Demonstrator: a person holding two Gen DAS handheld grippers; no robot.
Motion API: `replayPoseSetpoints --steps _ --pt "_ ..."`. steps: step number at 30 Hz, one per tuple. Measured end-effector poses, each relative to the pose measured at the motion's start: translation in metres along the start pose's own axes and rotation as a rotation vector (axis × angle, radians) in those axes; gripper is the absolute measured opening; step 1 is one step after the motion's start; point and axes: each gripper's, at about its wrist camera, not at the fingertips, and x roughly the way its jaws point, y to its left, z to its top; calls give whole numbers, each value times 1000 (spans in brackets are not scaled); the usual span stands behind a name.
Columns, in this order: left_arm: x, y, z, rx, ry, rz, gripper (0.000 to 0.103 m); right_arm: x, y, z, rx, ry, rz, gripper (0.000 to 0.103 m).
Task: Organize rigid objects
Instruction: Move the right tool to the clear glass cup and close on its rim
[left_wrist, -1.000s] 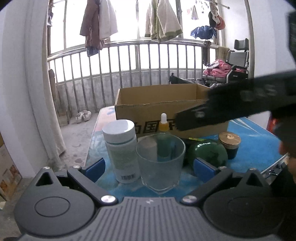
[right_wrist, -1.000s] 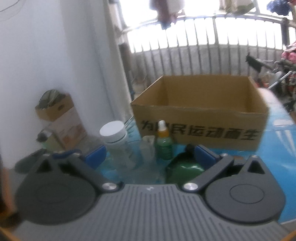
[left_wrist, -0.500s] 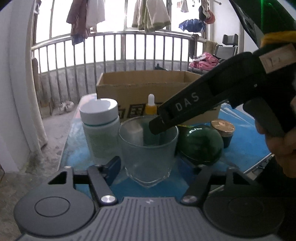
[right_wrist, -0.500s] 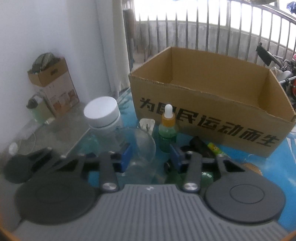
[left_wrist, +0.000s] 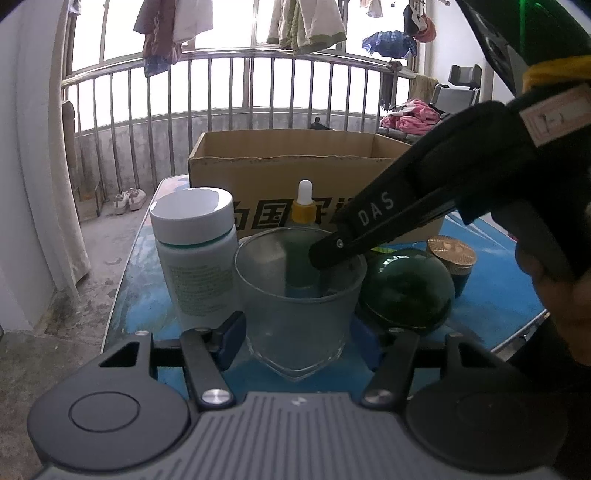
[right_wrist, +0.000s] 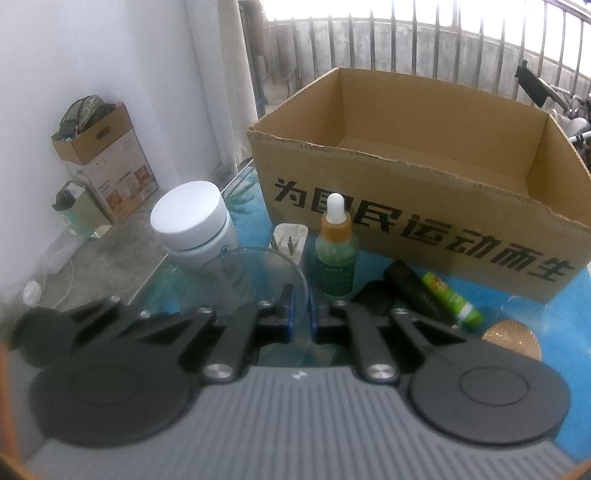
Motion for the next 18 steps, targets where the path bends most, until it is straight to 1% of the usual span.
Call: replayPoseSetpoints --steps 4,8,11,18 --pt "-6 0 1 2 -2 0 59 -1 0 0 12 11 9 7" --pt "-11 2 3 -11 -3 -4 59 -4 -1 -2 29 25 26 8" --pt "-13 2 2 -11 -1 -1 59 -5 3 -4 18 32 32 8" --pt "-23 5 -1 -29 27 -4 59 -10 6 -7 48 54 63 8"
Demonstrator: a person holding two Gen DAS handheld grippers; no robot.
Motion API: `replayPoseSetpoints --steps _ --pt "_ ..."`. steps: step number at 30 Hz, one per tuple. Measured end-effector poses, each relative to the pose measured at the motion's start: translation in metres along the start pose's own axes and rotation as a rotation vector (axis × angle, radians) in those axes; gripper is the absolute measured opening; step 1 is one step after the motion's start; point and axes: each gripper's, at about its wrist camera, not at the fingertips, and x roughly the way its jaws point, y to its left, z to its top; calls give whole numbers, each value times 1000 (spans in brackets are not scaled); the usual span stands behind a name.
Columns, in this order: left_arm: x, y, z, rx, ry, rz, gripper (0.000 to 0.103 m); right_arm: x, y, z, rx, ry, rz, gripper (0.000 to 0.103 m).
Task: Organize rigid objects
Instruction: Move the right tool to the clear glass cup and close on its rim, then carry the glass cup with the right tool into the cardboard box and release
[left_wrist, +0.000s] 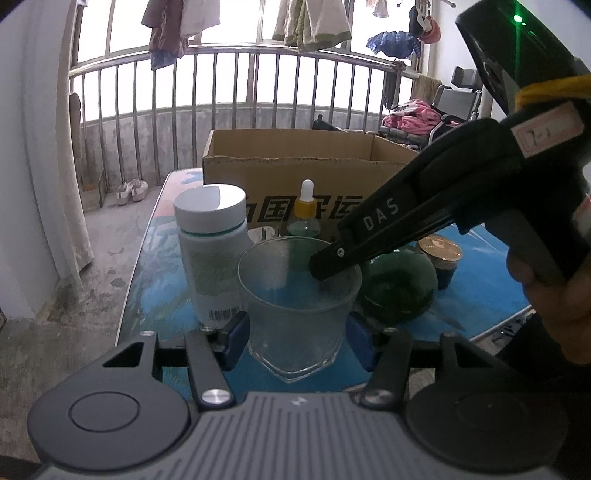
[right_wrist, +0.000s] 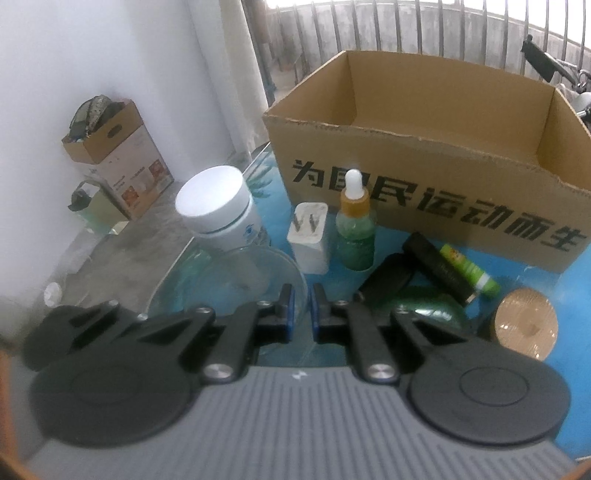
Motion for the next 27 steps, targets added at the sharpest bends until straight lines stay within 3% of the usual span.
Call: replayPoseSetpoints --steps 6,10,17,27 --pt "-8 4 -4 -3 13 -15 60 -5 9 -7 -9 18 15 8" --pt "4 6 -5 2 33 -25 73 -5 9 -7 -2 24 22 10" --pt "25 6 -7 20 63 -36 72 -1 4 -5 22 46 43 13" --pt "21 3 -8 15 59 -26 72 7 2 -8 28 45 46 13"
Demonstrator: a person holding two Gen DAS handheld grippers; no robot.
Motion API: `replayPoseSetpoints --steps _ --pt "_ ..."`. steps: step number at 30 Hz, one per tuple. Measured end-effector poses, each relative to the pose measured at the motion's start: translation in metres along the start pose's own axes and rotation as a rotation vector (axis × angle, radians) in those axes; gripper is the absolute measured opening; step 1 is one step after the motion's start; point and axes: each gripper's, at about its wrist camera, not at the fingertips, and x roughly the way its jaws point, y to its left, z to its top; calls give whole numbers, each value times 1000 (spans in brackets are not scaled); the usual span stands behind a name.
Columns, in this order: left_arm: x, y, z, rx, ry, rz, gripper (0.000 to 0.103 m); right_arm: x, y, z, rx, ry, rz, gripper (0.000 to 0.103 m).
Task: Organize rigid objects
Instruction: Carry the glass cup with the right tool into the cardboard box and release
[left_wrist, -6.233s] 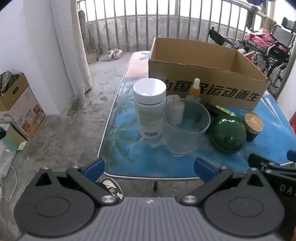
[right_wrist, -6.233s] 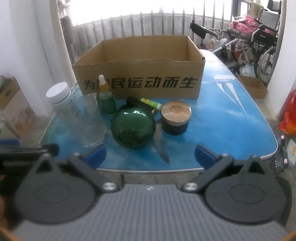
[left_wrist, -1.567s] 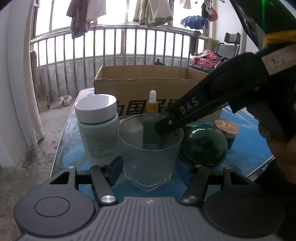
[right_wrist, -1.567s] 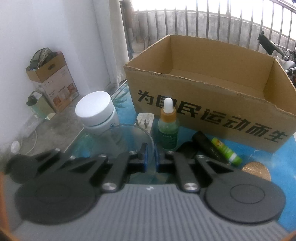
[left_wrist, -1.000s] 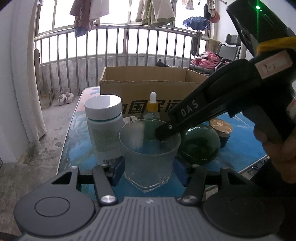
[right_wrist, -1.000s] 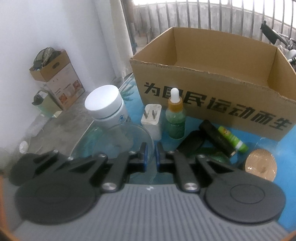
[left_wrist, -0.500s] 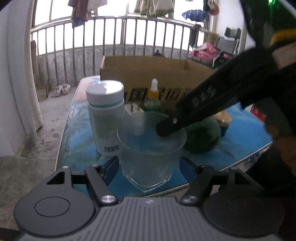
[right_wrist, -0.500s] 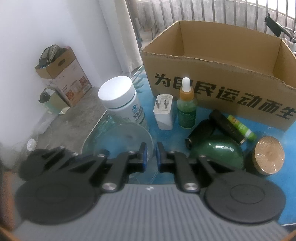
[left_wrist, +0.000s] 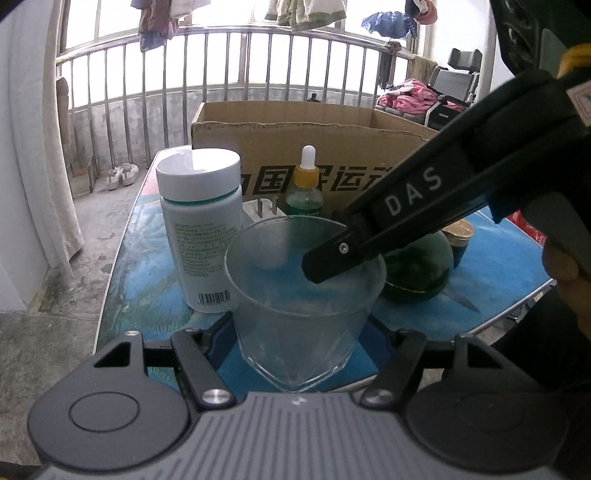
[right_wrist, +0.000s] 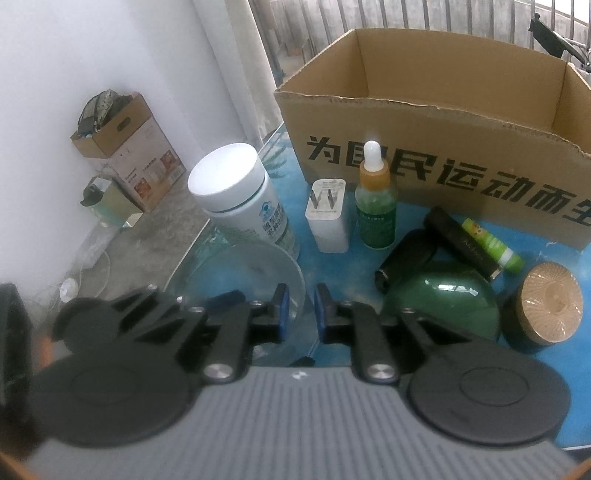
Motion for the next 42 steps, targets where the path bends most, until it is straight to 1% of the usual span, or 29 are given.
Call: replayPoseSetpoints --steps 4,7,11,13,16,18,20,23,25,27,30,33,37,42 --pt "-6 -4 2 16 -7 11 72 -4 1 -2 -5 -7 5 13" --pt "-19 -10 7 30 -28 27 72 -14 3 -3 -14 -25 13 13" --pt "-47 -16 26 61 -82 62 72 -42 13 2 -45 -79 34 13" --pt "-62 -19 43 89 -119 81 72 -60 19 9 -67 -115 48 13" --pt "-76 -18 75 141 -171 91 72 -90 26 31 -107 -178 66 13" --pt "-78 -12 104 161 -180 79 72 -106 28 51 -136 -214 69 14" --pt "-72 -5 137 182 -168 67 72 -117 28 77 -163 -240 65 15" --pt "-47 7 183 208 -122 37 72 -118 17 123 -175 -244 51 15" --pt "-18 18 215 201 -51 4 72 -110 5 157 -169 -225 31 15" --pt "16 30 244 189 26 -22 72 -93 -13 192 -138 -184 20 15" --pt "71 46 272 160 129 -44 72 -53 -48 240 -67 -116 13 14" --pt "126 59 287 141 218 -52 72 -8 -83 274 -1 -51 11 13" --pt "182 72 292 132 304 -44 72 52 -130 300 82 26 15 12" --pt "224 75 293 172 372 -4 72 101 -160 300 135 61 19 10"
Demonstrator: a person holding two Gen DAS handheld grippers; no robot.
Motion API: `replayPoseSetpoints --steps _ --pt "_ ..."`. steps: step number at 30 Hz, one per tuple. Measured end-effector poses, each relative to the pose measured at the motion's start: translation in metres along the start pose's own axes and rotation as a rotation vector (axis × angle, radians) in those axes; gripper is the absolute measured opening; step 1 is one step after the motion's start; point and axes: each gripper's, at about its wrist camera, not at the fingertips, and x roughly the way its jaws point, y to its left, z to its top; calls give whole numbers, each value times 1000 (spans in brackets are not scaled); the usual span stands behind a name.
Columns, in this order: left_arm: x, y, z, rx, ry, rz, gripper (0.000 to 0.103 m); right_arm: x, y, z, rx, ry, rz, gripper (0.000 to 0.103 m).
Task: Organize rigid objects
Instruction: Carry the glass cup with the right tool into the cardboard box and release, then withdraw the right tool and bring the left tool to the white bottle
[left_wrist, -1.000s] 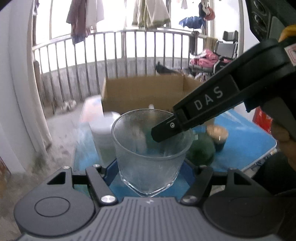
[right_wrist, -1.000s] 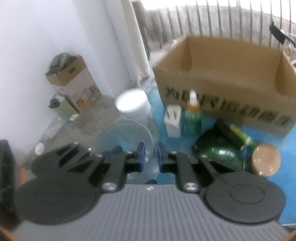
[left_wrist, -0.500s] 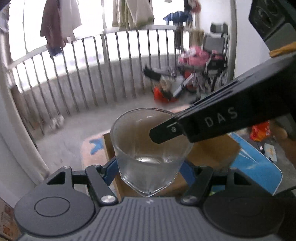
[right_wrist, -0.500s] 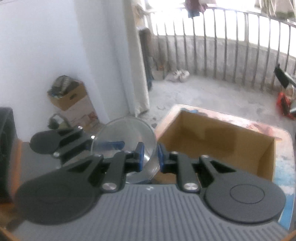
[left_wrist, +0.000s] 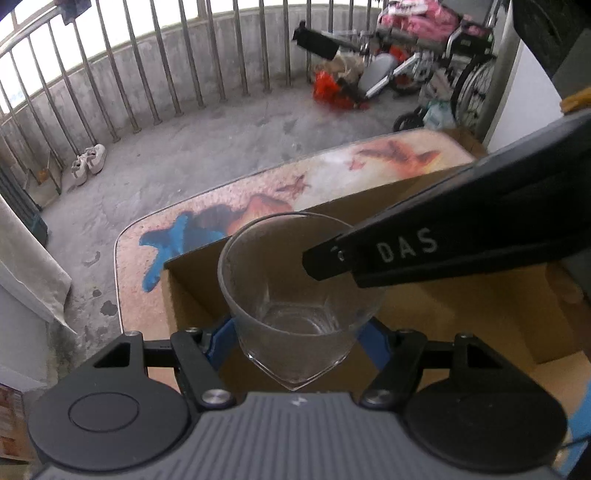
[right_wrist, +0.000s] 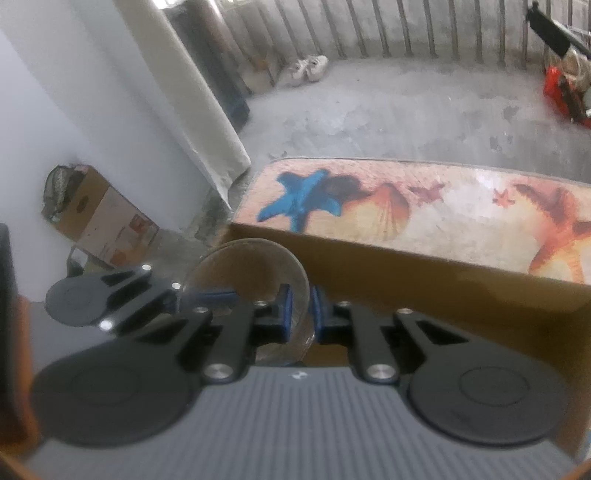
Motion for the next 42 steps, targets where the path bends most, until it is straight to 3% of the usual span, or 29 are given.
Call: replayPoseSetpoints --steps 3,11,16,25,30,33,35,36,42 --pt "18 -4 5 15 47 24 72 23 -14 1 32 14 22 8" --pt "32 -18 12 102 70 125 73 54 -35 0 92 0 94 9" --pt "16 -24 19 119 12 124 94 64 -39 -7 105 32 86 11" --pt "6 -18 18 92 -8 111 94 75 -43 -8 177 35 117 14" --pt "-12 -7 14 52 -39 100 94 81 -30 -5 139 28 111 14" --pt "-33 -2 8 39 -97 80 94 71 -27 -3 125 28 87 21" --pt "-49 -1 4 29 -147 71 94 55 -24 0 101 6 47 44" --pt "-61 0 0 19 -175 66 94 45 -23 0 95 -8 34 47" --pt "-127 -4 -20 -29 -301 64 96 -39 -15 -9 101 -110 57 49"
